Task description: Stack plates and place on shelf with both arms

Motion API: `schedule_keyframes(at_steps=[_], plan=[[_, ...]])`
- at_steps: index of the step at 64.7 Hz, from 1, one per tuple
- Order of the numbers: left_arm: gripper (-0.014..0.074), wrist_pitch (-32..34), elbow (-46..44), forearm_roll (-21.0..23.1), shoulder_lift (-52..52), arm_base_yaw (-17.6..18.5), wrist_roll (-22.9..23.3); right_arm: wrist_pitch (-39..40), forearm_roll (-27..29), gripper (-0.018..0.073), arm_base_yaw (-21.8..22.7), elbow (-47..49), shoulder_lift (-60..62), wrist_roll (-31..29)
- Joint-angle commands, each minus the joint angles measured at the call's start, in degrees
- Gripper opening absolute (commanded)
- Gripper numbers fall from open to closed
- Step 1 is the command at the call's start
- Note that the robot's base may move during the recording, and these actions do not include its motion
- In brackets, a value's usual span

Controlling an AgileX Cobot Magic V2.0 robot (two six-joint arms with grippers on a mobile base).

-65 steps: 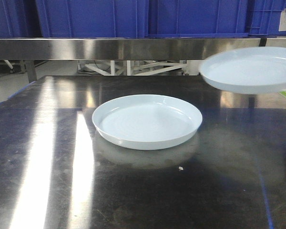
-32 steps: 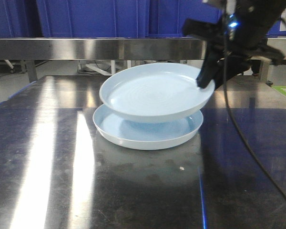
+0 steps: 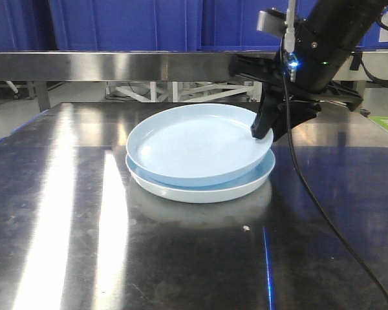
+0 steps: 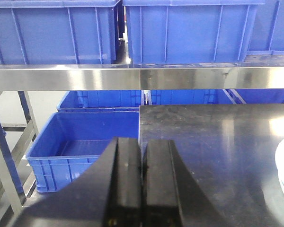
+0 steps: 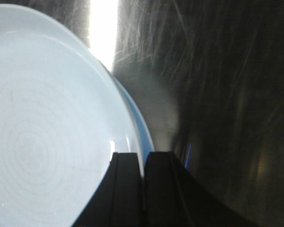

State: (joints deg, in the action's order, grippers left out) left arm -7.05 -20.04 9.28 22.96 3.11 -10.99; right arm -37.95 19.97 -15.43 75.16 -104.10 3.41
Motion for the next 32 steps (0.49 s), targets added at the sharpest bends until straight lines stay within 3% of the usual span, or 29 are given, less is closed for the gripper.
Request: schedule_keyframes(at_steps=[1, 10, 32], plan=[[0.0082, 4.9, -1.8, 0.5, 0.4, 0.0, 0.2, 1.3, -0.5, 0.0218, 0.0, 1.4, 2.7, -0.4], [0.0082, 4.9, -1.8, 0.5, 0.4, 0.0, 0.2, 1.2, -0.8, 0.0365, 0.0, 1.4, 2.7, -0.4], [0.0082, 4.9, -1.8, 0.5, 0.4, 0.0, 0.2, 0.7, -2.8, 0.0372, -0.6, 1.4, 1.1, -0.4]])
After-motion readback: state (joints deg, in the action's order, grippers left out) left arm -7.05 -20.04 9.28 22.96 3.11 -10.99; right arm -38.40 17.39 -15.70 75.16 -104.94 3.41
